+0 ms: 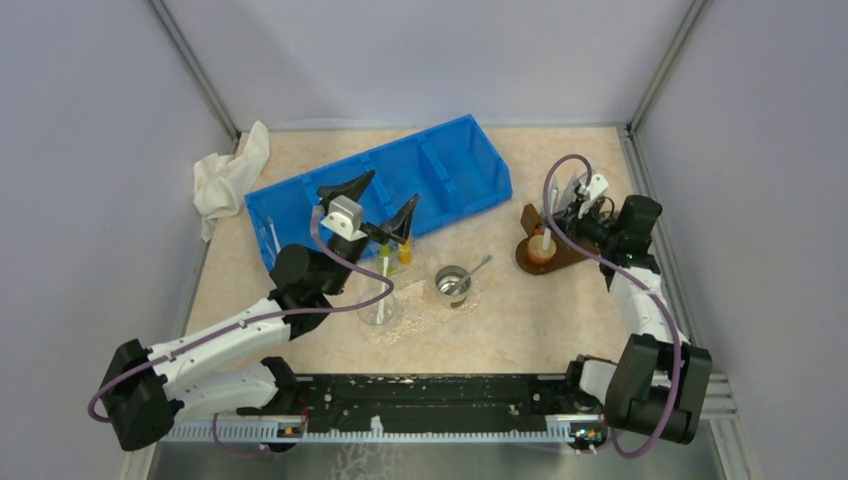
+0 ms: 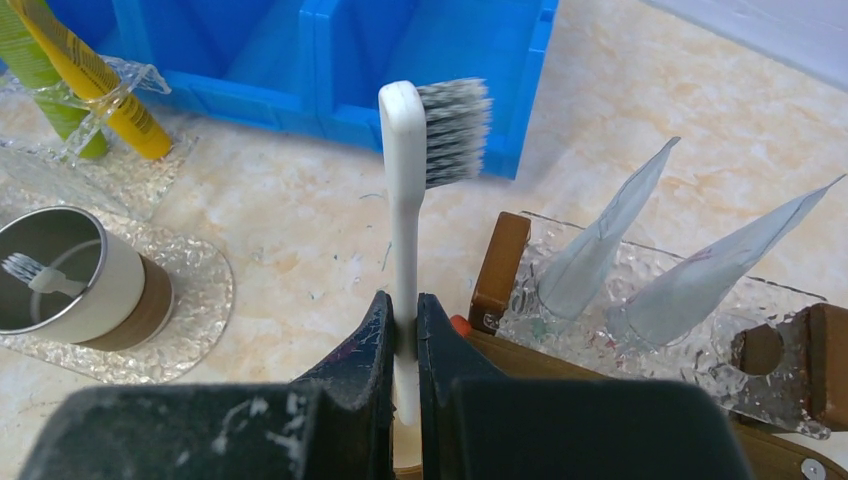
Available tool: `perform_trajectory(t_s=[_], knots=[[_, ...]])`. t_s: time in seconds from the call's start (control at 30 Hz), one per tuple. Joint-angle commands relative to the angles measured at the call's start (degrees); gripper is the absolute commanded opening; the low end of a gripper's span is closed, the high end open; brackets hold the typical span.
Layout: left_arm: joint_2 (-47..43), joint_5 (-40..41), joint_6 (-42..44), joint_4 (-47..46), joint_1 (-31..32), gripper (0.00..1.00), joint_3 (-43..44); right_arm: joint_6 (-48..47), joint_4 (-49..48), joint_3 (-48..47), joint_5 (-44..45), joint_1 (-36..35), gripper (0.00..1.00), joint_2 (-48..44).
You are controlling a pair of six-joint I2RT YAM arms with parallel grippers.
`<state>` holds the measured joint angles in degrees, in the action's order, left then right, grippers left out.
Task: Prepare toiletry sets of a toothbrush and toothpaste on the tray
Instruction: Place the toothbrush in the cup.
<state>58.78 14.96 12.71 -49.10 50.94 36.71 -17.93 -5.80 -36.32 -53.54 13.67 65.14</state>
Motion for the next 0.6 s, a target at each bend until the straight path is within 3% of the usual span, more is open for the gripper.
perform_trajectory(t_s=[0.0, 0.57], knots=[[-0.15, -0.22, -0.14, -0.33, -0.41, 0.96, 0.39, -0.99, -3.09, -0.16, 1.76, -1.31, 0.00, 0.78], [-0.38, -0.30, -0.22, -0.25, -0.75, 0.96, 0.23, -2.88, -1.24, -0.55, 4.80, -3.10, 0.07, 3.80]])
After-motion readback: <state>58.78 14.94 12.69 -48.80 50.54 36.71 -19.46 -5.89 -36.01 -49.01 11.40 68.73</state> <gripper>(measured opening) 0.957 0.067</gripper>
